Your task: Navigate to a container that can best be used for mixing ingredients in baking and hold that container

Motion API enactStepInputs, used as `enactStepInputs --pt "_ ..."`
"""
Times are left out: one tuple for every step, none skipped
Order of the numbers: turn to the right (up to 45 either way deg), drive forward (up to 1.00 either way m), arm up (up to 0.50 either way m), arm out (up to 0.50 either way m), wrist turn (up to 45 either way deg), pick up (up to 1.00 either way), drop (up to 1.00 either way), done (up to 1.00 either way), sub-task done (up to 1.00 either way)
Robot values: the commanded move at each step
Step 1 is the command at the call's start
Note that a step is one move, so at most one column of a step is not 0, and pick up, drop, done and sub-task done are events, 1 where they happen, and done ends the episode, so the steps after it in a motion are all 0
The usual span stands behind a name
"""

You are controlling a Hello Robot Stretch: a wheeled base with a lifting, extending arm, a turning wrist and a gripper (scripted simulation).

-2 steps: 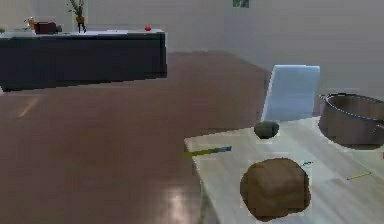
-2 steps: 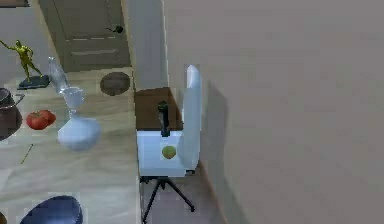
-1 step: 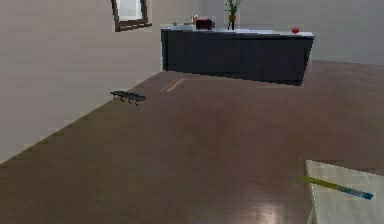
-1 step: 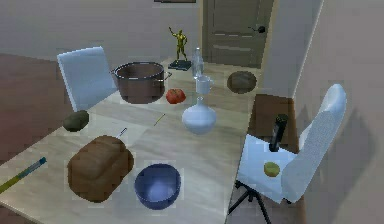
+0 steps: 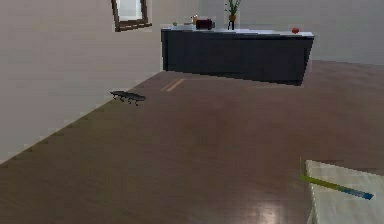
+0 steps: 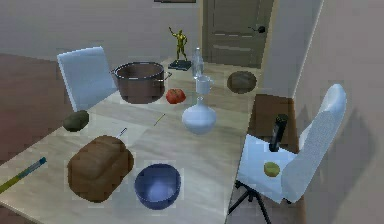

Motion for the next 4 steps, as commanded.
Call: enactStepInputs --pt "0.0 0.0 0.38 0.0 0.0 0.0 0.0 0.0 0.0" --pt "0.0 0.0 0.0 0.1 0.0 0.0 0.0 0.0 0.0" --pt "0.0 0.0 0.0 0.0 45.0 0.0 0.0 0.0 0.0" --pt "0.0 0.0 0.0 0.0 45.0 0.0 0.0 0.0 0.0"
